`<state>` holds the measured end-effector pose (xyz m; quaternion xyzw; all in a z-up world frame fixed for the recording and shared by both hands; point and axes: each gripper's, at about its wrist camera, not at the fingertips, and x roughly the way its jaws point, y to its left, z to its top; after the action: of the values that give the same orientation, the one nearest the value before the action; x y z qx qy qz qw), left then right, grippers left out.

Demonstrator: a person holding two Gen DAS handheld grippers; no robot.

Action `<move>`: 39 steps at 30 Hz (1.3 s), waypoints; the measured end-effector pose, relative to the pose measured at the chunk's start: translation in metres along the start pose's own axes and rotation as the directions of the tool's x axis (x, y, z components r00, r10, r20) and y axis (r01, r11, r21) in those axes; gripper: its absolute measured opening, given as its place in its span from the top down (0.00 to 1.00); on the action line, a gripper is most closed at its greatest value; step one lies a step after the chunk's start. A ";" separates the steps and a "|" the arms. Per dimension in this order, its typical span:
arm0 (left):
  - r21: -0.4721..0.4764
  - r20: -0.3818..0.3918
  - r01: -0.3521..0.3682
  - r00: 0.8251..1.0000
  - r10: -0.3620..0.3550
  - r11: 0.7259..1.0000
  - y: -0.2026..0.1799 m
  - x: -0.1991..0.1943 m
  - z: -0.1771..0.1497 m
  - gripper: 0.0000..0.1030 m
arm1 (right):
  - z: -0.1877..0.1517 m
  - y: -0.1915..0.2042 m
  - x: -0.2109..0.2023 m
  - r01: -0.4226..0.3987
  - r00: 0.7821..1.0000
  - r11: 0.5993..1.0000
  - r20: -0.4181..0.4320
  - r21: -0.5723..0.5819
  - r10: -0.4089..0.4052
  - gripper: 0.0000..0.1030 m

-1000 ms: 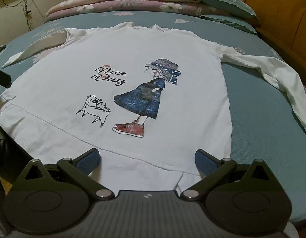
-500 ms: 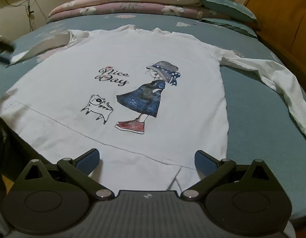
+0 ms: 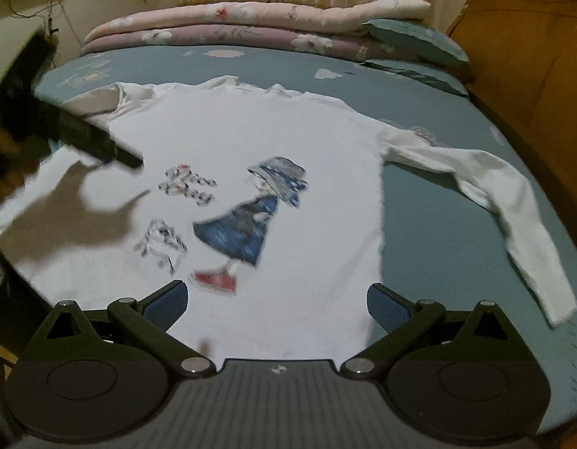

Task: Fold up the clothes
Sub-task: 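Hold both open grippers over the flat shirt hem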

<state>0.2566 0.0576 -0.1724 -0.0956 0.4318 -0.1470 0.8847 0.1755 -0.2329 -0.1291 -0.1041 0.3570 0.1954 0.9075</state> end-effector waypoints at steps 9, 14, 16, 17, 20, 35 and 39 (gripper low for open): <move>0.035 0.024 0.009 1.000 -0.010 0.999 0.000 0.000 -0.006 0.02 | 0.022 -0.015 0.067 0.019 0.998 0.992 -0.062 0.121 -0.012 0.00; -0.002 0.043 0.038 0.998 -0.038 0.999 0.006 -0.002 -0.005 0.02 | -0.010 -0.036 0.040 0.032 0.996 0.989 -0.088 0.144 -0.019 0.00; -0.010 0.043 0.032 0.999 -0.032 0.999 0.006 -0.002 -0.004 0.02 | -0.021 -0.038 0.030 0.066 0.990 0.989 -0.133 0.134 -0.048 0.00; -0.011 0.041 0.026 0.999 -0.025 1.000 0.004 -0.003 -0.004 0.02 | -0.024 -0.040 0.024 0.071 0.988 0.987 -0.143 0.142 -0.051 0.00; -0.016 0.036 -0.005 0.999 0.005 1.000 0.000 -0.007 -0.004 0.02 | -0.023 -0.044 0.008 0.076 0.990 0.980 -0.129 0.187 -0.052 0.00; -0.029 0.008 -0.106 0.994 0.106 0.994 -0.013 -0.042 -0.034 0.02 | -0.033 -0.016 0.012 -0.029 0.996 0.984 -0.075 0.176 0.043 0.00; -0.040 -0.020 -0.138 0.990 0.137 0.990 -0.015 -0.039 -0.045 0.02 | -0.040 -0.015 0.003 0.003 0.994 0.985 -0.108 0.174 0.016 0.00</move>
<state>0.1961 0.0547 -0.1667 -0.0826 0.4479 -0.0776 0.8869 0.1598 -0.2586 -0.1589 -0.0337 0.4220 0.1605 0.8917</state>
